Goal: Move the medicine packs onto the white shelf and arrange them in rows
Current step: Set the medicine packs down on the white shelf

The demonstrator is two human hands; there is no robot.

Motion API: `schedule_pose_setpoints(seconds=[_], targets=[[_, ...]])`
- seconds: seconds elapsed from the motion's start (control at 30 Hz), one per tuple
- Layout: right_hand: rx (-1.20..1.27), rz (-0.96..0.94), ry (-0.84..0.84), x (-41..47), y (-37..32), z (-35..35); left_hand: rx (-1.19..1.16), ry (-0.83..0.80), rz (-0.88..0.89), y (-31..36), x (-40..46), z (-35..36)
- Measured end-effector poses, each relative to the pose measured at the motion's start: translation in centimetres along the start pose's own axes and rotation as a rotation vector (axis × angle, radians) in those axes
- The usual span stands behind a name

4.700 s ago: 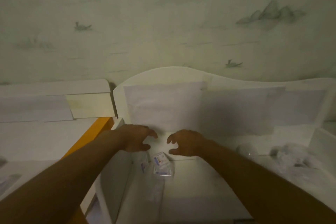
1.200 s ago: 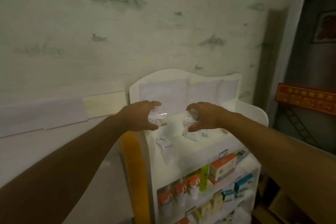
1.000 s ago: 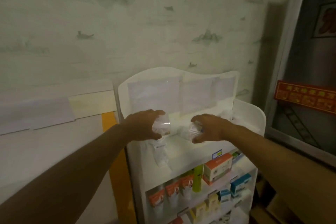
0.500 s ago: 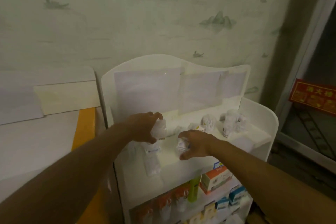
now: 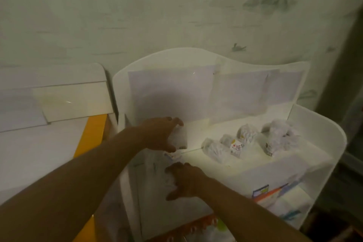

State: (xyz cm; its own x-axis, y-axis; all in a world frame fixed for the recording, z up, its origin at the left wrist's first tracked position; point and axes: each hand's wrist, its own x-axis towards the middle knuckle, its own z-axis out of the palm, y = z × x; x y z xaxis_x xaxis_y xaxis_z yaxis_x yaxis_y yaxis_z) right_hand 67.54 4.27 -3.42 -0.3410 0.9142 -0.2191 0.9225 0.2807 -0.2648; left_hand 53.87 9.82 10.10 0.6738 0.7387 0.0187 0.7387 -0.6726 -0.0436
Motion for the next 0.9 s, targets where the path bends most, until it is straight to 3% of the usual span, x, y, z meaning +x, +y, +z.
schedule_pose_setpoints(seconds=[0.4,0.6,0.9], targets=[[-0.049,-0.075,0.010,0.6,0.3,-1.3,0.008,-0.040,-0.047,-2.7,-0.2,0.9],[-0.077,0.013,0.067,-0.5,3.4,-5.6,-0.009,-0.084,-0.035,-3.1,2.2,0.1],[-0.125,0.271,0.234,-7.7,13.7,-14.5,-0.051,-0.081,0.114,3.7,9.9,0.6]])
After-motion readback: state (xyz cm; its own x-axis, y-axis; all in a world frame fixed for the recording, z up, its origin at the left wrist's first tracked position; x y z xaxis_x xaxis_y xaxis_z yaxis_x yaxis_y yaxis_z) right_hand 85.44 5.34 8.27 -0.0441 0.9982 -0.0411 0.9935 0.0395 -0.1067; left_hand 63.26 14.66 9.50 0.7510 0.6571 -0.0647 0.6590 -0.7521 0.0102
